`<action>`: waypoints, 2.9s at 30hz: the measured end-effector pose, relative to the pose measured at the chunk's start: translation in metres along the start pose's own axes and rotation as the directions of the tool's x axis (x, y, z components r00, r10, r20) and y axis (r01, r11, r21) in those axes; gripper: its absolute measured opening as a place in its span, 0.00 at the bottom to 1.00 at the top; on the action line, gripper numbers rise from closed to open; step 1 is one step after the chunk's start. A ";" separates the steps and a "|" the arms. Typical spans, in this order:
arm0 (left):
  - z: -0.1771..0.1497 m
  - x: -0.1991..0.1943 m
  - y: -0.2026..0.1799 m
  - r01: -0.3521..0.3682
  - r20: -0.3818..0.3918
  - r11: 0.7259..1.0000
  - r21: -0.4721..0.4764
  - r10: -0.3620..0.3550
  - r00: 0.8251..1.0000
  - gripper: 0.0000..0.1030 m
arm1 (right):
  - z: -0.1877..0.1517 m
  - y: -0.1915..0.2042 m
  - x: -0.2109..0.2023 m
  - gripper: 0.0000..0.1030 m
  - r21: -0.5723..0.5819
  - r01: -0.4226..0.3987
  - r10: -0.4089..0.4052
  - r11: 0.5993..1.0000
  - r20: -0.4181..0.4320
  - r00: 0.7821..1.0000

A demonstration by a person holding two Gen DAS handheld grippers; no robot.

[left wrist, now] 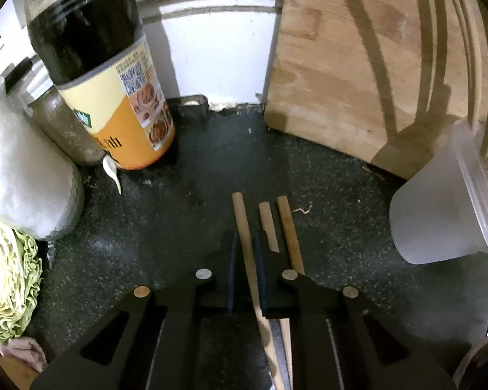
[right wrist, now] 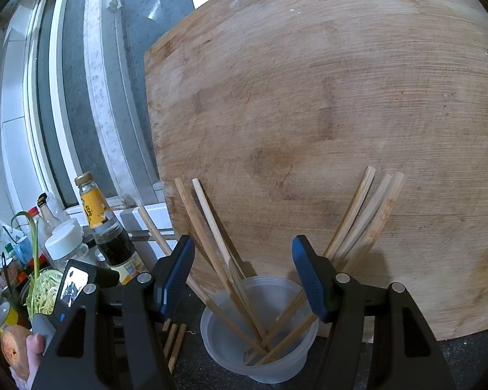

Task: Organize utensils
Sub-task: 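Grasp one chopstick with the left tool while the right tool grasps another, then lift both chopsticks upright and carry both tools over the clear cup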

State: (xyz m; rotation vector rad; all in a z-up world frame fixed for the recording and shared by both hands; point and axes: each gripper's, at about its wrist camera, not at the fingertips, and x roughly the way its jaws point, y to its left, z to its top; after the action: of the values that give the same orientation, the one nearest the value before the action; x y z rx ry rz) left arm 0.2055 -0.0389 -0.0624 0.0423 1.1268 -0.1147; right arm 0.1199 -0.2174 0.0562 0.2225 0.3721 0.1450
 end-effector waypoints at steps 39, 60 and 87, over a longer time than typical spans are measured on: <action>-0.045 -0.179 0.068 0.161 0.640 0.979 -0.128 -0.042 0.767 0.06 | -0.110 0.078 0.101 0.20 -0.094 -0.262 0.147 0.960 -0.630 0.763; -0.055 -0.188 0.066 0.156 0.697 0.980 -0.126 -0.024 0.716 0.06 | -0.096 0.070 0.081 0.07 -0.098 -0.254 0.174 0.962 -0.497 0.850; -0.038 -0.292 -0.009 0.351 0.777 0.925 0.149 -0.329 0.537 0.06 | 0.055 -0.088 -0.064 0.07 0.290 -0.172 0.080 0.941 0.303 0.950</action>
State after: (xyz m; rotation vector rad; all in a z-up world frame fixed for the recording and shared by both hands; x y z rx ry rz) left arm 0.0466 -0.0235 0.1847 -0.2435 0.2041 -0.4319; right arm 0.0902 -0.3247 0.1068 0.5769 0.0871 0.1787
